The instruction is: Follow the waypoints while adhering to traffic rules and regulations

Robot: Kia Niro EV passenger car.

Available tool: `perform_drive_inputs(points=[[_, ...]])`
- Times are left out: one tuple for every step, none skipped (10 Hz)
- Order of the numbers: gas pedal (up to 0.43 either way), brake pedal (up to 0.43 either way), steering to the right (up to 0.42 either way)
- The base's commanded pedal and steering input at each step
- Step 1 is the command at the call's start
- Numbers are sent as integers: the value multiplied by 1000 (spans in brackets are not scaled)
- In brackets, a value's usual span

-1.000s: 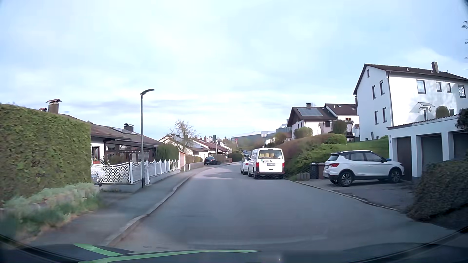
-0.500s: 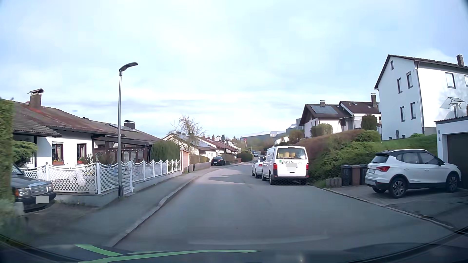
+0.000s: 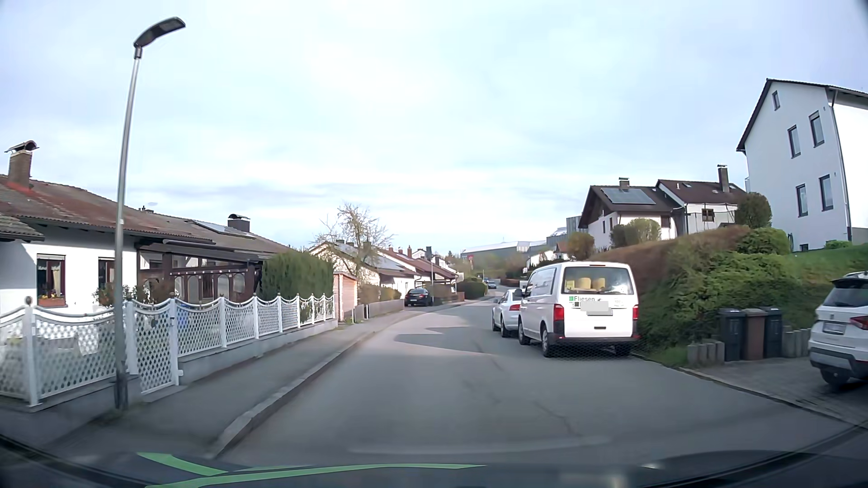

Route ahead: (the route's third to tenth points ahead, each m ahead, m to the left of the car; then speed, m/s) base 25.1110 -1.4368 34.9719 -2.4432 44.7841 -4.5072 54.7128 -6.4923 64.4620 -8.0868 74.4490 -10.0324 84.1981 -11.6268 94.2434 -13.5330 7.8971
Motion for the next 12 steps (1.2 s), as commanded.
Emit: perform_drive_inputs(points=[[79, 0, -20], [79, 0, -17], [79, 0, -16], [79, 0, -11], [79, 0, -5], [79, 0, -3], [79, 0, -1], [67, 0, 2], [59, 0, 7], [59, 0, 10], [39, 0, 12], [28, 0, 14]])
